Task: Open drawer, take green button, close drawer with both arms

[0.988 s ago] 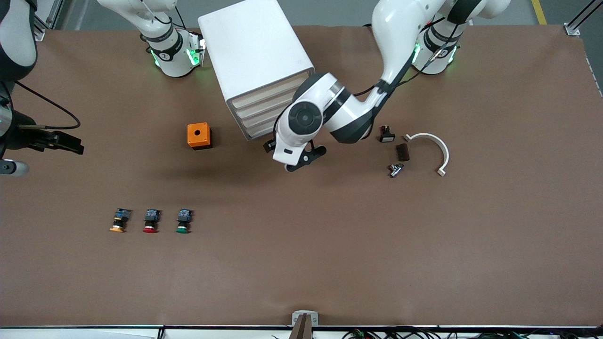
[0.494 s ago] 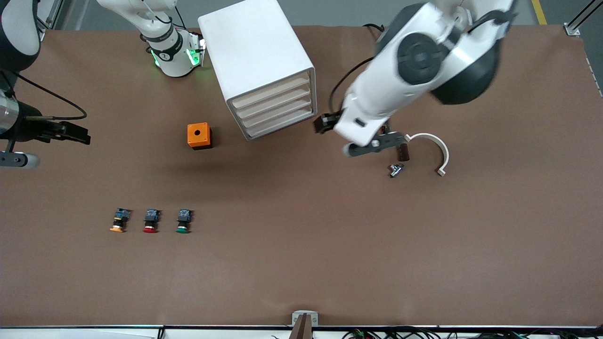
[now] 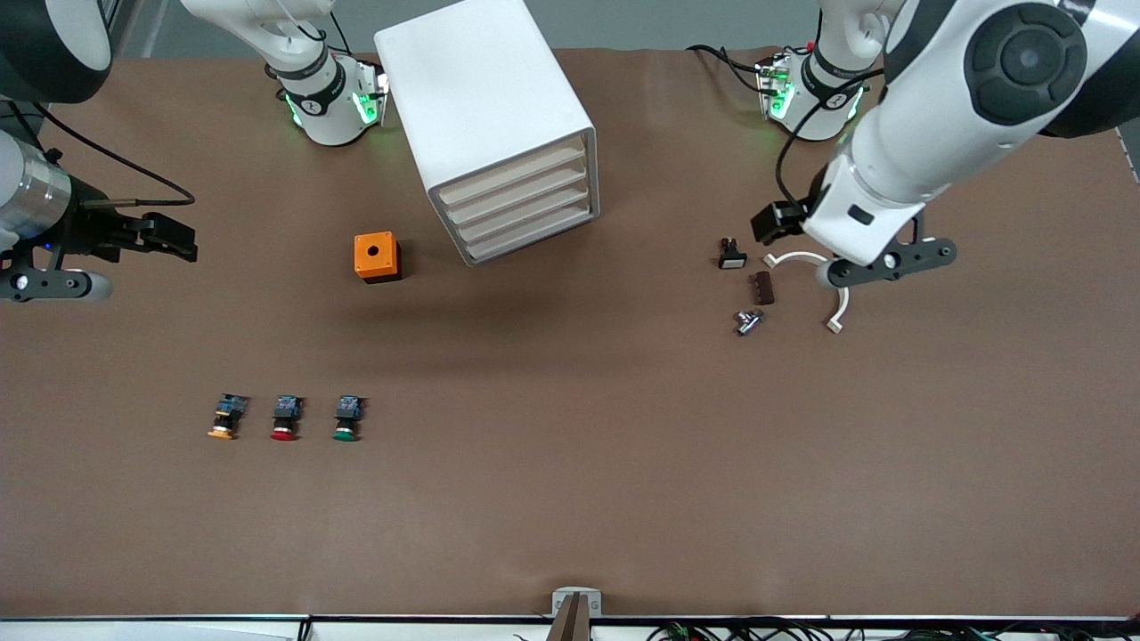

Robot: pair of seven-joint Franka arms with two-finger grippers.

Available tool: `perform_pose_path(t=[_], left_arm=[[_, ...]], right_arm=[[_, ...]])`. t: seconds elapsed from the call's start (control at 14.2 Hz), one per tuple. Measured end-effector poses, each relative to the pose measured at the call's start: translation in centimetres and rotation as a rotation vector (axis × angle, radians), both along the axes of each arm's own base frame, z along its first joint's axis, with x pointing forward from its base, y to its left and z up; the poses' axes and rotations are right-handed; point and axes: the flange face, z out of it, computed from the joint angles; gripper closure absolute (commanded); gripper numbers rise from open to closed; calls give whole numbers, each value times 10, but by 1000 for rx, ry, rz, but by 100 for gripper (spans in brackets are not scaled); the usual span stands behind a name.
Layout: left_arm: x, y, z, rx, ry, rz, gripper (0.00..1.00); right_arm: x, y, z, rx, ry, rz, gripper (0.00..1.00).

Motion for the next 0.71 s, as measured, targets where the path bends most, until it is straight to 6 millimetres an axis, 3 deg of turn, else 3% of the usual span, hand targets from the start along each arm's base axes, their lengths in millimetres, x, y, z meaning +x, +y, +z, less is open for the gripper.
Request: perform_pose_path(t=[0.28,0.49,0.71], left_arm=[[7,74,4,-14,11,-85,1],[-4,116,16,-26,4,-130,1],[-9,159,14,-39,-14,-164,1]], right_arm=[[0,-24,0,0,0,-42,0],[0,-24,1,1,-1,-42,0],[-4,-23,5,4,-9,-41,0]])
